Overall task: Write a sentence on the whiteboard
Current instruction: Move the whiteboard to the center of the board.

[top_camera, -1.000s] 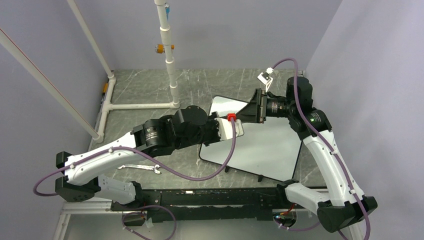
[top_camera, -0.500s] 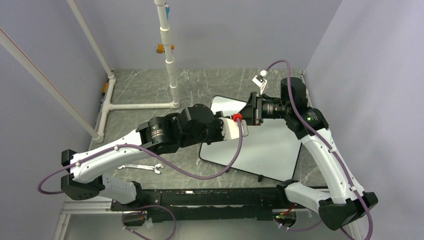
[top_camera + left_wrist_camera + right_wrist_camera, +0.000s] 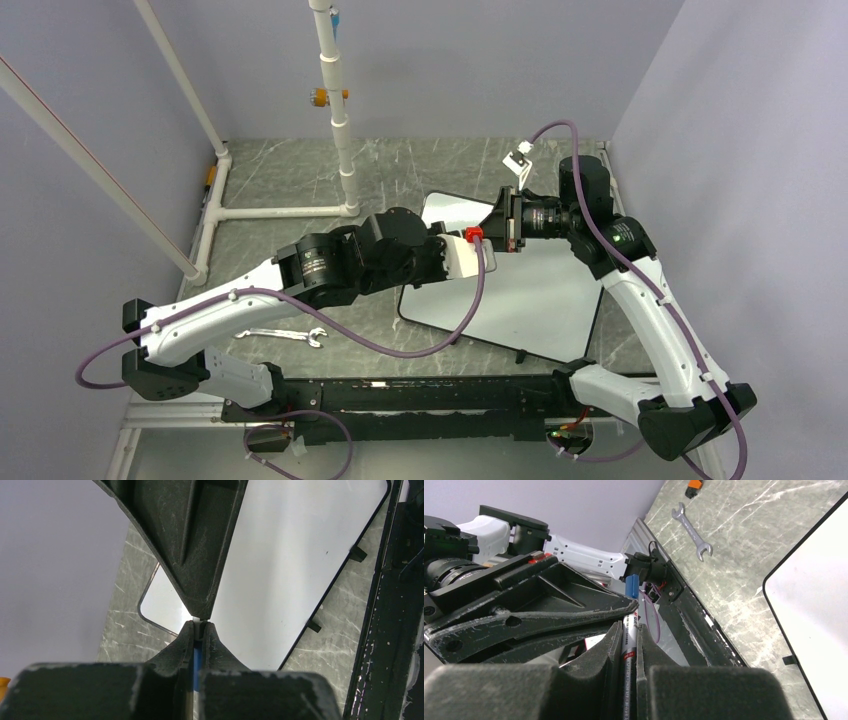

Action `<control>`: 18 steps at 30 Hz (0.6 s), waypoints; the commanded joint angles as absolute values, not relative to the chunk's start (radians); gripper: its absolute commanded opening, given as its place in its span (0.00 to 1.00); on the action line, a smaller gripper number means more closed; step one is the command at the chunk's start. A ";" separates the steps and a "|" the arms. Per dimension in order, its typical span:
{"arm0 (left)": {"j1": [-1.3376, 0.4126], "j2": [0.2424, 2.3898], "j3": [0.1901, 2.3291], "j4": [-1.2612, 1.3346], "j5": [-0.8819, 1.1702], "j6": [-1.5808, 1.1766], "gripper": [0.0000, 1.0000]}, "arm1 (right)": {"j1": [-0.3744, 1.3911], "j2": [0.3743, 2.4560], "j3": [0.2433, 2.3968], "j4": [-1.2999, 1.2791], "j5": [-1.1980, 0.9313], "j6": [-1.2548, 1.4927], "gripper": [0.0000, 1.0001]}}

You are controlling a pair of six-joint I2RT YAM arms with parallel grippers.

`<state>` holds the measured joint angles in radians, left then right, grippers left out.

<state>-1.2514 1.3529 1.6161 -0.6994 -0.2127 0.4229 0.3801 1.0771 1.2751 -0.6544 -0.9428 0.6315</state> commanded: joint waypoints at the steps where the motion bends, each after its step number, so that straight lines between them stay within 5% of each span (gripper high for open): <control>1: -1.247 1.321 1.626 -0.665 -0.246 0.408 0.19 | 0.387 1.064 1.306 -0.629 -0.939 0.634 0.00; 3: -1.247 1.308 1.616 -0.679 -0.243 0.408 0.36 | 0.388 1.066 1.311 -0.632 -0.939 0.631 0.00; 6: -1.246 1.275 1.584 -0.701 -0.248 0.410 0.50 | 0.388 1.069 1.321 -0.642 -0.937 0.622 0.00; 18: -1.229 1.174 1.459 -0.679 -0.243 0.412 0.51 | 0.387 1.068 1.349 -0.641 -0.953 0.632 0.00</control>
